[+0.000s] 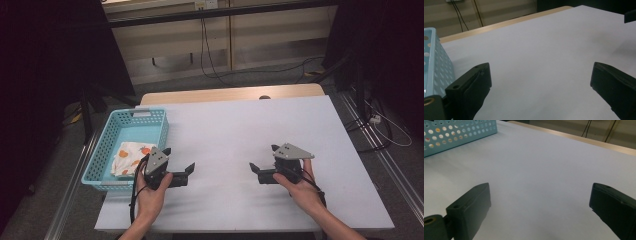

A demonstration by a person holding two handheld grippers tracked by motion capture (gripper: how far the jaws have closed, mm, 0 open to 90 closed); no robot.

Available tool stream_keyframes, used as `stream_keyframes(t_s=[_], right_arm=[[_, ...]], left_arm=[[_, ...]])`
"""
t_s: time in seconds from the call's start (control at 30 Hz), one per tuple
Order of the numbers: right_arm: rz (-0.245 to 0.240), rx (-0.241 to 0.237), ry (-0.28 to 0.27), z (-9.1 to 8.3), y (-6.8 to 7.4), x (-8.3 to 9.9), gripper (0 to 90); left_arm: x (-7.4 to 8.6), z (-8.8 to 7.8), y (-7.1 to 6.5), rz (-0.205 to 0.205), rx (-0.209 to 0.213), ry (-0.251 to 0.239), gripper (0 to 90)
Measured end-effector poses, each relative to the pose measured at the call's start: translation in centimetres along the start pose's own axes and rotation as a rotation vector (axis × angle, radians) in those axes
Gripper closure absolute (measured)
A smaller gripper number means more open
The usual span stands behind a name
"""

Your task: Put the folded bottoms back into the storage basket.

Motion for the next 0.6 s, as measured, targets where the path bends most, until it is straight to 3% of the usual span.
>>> stream_keyframes(t_s=[0.2,0.27,0.6], right_arm=[[0.019,0.042,0.005,-1.3,-1.2,0.8,3.2],[0.026,0.053,0.008,-1.6,-1.4,1.1,3.2],[0.035,0.116,0.027,-3.5,-3.0,2.4,3.3]], left_arm=[[0.3,-0.3,-0.3,0.021,0.009,0.010,3.6],[0.5,-0.5,-0.2,0.036,-0.013,0.020,3.6],[0.6,-1.0,-0.4,0.024,-0.003,0.010,3.6]])
Point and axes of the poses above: each handheld gripper's, and its own axes: z roughly forward along the jaws, x roughly out of its underside, y roughly to its left, the point moved 1 cm from there along z, roughly forward along the jaws, and after that the axes turned 8 degrees about x, right-handed, at the moved point
